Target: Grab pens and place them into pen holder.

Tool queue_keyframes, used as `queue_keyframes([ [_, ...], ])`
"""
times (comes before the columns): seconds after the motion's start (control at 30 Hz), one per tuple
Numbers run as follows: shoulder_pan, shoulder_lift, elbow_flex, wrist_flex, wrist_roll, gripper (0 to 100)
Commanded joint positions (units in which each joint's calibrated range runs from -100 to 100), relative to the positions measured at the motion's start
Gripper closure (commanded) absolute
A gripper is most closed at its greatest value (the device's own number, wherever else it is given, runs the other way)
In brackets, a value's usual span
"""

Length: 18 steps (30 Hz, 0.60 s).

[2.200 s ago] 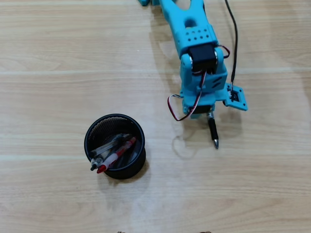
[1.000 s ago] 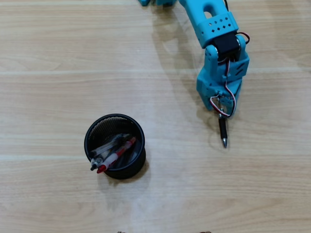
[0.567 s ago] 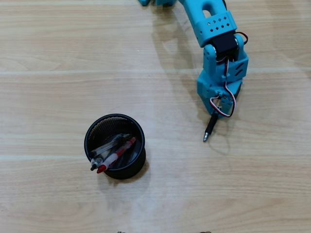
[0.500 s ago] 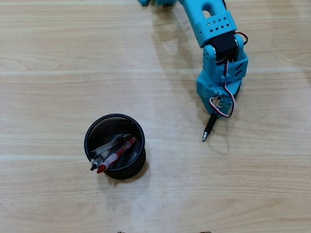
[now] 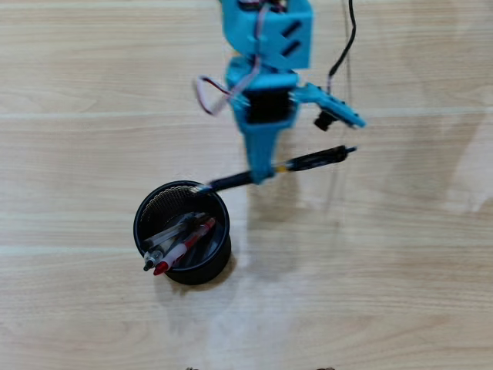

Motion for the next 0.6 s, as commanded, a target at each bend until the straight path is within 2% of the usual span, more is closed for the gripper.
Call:
queue_keyframes([
  [0.0,6.1,-3.9,-2.3,-0.2,-10.1,98],
  [0.17,11.3,-3.9,2.0,-0.5,-20.6,98],
  [0.27,13.3,-3.8,3.4,-4.6,-25.8,98],
  [0.57,12.8,-3.8,3.9,-15.3,-35.7,98],
])
